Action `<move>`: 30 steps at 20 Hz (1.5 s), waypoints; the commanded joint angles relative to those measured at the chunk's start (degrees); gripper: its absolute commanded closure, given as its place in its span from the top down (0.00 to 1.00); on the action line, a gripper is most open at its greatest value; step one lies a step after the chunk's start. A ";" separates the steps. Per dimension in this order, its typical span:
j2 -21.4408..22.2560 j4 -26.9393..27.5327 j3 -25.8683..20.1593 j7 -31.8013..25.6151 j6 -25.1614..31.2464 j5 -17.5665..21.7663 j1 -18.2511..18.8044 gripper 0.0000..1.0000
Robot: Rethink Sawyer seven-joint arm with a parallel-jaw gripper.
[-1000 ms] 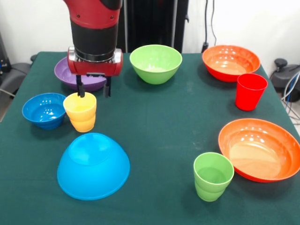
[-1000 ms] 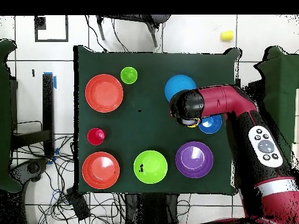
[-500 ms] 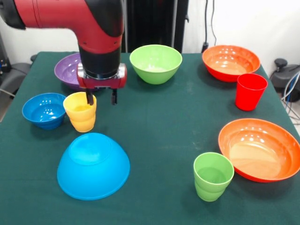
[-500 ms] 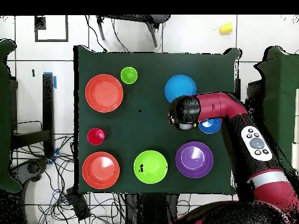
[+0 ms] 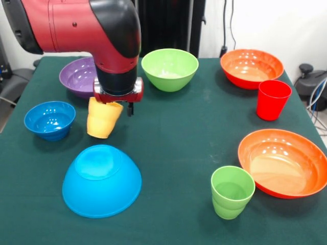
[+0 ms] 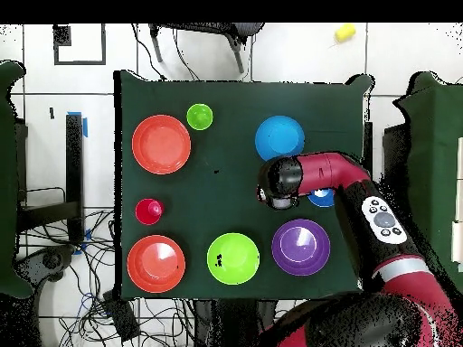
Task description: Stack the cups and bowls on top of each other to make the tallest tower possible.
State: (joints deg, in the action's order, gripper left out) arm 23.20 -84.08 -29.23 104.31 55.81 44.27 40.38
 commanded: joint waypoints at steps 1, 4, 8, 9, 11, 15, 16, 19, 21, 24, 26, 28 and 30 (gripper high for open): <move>-1.84 4.35 5.10 -2.37 1.79 4.56 -4.44 1.00; -1.65 4.53 6.45 -1.47 0.05 5.63 -5.71 1.00; -1.67 5.16 8.13 -2.41 -0.19 5.79 -7.64 0.00; -1.62 5.20 8.27 -2.49 0.01 6.01 -7.93 0.00; -1.19 4.66 9.16 -2.20 -0.51 6.33 -8.76 0.00; -0.28 3.16 10.33 -1.81 -1.62 5.95 -9.92 0.00; -0.11 3.14 10.48 -1.87 -1.68 5.64 -10.12 0.00; -0.18 3.87 10.75 -2.36 -1.00 4.56 -10.83 0.00; 0.43 4.01 10.98 -2.56 -0.49 3.94 -11.20 0.00; 5.70 0.97 9.12 -6.70 -0.47 0.86 -8.81 0.00; 9.16 -1.33 7.68 -9.29 0.12 -1.24 -7.10 0.00; 11.22 -2.01 6.64 -10.79 1.32 -2.76 -6.25 0.00; 12.65 -1.87 5.97 -11.59 1.60 -3.39 -6.11 0.00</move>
State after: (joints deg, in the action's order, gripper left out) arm 30.41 -84.01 -19.73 104.31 55.84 42.91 33.18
